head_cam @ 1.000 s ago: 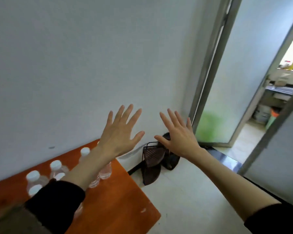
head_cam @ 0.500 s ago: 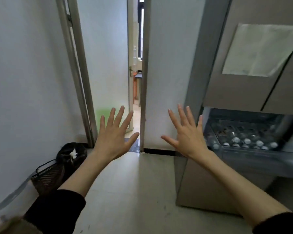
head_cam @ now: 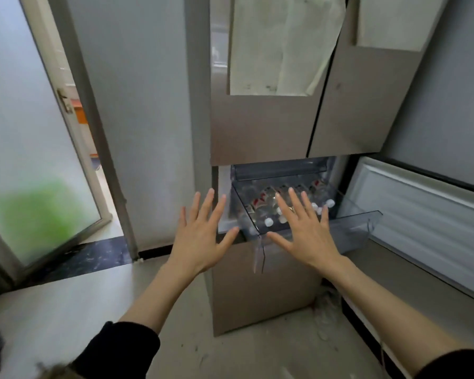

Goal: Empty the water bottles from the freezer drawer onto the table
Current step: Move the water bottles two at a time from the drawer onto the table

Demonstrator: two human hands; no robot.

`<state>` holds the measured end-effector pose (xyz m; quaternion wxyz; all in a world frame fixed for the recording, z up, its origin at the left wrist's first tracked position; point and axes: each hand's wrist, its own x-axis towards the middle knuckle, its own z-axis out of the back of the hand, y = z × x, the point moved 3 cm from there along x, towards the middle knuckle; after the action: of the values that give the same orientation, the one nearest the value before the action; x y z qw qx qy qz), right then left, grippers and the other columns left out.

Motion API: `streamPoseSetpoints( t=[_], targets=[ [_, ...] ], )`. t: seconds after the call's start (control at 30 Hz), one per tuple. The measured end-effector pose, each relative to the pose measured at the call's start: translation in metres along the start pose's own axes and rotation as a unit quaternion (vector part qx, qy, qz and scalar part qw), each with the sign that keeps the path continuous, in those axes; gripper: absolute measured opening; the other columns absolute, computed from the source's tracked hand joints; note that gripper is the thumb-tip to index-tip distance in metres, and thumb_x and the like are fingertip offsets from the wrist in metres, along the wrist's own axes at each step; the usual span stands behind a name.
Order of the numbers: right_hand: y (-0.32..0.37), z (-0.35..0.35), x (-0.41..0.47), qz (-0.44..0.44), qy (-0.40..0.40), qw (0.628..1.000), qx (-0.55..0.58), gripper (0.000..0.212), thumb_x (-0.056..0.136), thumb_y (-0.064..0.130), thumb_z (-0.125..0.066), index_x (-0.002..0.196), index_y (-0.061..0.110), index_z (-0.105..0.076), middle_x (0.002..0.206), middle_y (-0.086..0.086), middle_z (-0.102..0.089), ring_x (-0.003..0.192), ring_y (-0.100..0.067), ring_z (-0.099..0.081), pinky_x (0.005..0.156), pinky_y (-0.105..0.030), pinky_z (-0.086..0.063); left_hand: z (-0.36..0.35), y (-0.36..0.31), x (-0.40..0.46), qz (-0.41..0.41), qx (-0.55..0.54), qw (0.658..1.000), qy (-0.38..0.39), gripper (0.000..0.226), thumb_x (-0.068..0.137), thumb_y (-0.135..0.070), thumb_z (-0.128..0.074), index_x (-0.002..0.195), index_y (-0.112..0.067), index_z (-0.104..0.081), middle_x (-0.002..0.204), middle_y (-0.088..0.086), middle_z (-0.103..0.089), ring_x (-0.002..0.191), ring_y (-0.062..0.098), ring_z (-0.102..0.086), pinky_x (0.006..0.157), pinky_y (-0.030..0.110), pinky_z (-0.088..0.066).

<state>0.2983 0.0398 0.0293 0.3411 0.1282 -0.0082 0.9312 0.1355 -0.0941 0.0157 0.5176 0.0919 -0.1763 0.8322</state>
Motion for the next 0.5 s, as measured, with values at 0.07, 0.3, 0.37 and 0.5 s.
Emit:
streamPoseSetpoints(
  t=[0.07, 0.3, 0.37, 0.5],
  targets=[
    [-0.022, -0.012, 0.02, -0.021, 0.014, 1.0, -0.01, 0.081, 0.084, 0.067, -0.032, 0.143, 0.036, 0.014, 0.157, 0.003, 0.015, 0.144, -0.021, 0.017, 0.113, -0.057, 0.006, -0.022, -0.008, 0.032, -0.019, -0.024, 0.999, 0.016, 0.08, 0.075, -0.072, 0.001, 0.144, -0.034, 0.008, 0.156, -0.004, 0.012, 0.141, 0.018, 0.019, 0.114, 0.046, 0.01],
    [-0.095, -0.057, 0.07, -0.089, 0.073, 0.993, -0.022, 0.077, 0.087, 0.064, -0.033, 0.147, 0.034, 0.005, 0.158, 0.001, 0.009, 0.145, -0.021, 0.011, 0.113, -0.057, 0.003, -0.103, -0.038, 0.107, -0.045, -0.085, 0.991, 0.093, 0.076, 0.084, -0.068, -0.018, 0.147, -0.029, 0.0, 0.158, -0.001, 0.003, 0.144, 0.021, 0.013, 0.114, 0.044, 0.01],
    [-0.112, -0.065, 0.083, -0.098, 0.084, 0.992, -0.007, 0.074, 0.089, 0.06, -0.035, 0.147, 0.033, 0.001, 0.158, 0.001, 0.006, 0.146, -0.021, 0.009, 0.113, -0.057, 0.003, -0.12, -0.049, 0.126, -0.05, -0.102, 0.988, 0.108, 0.071, 0.09, -0.059, -0.028, 0.147, -0.027, 0.0, 0.158, -0.001, 0.004, 0.144, 0.021, 0.013, 0.116, 0.044, 0.007],
    [-0.143, -0.085, 0.115, -0.096, 0.113, 0.989, 0.015, 0.071, 0.091, 0.052, -0.04, 0.148, 0.028, -0.006, 0.159, -0.001, -0.002, 0.146, -0.023, 0.003, 0.115, -0.054, -0.002, -0.151, -0.071, 0.16, -0.042, -0.137, 0.983, 0.115, 0.068, 0.093, -0.047, -0.037, 0.147, -0.021, -0.004, 0.158, 0.002, -0.002, 0.145, 0.023, 0.007, 0.118, 0.041, 0.0]
  ],
)
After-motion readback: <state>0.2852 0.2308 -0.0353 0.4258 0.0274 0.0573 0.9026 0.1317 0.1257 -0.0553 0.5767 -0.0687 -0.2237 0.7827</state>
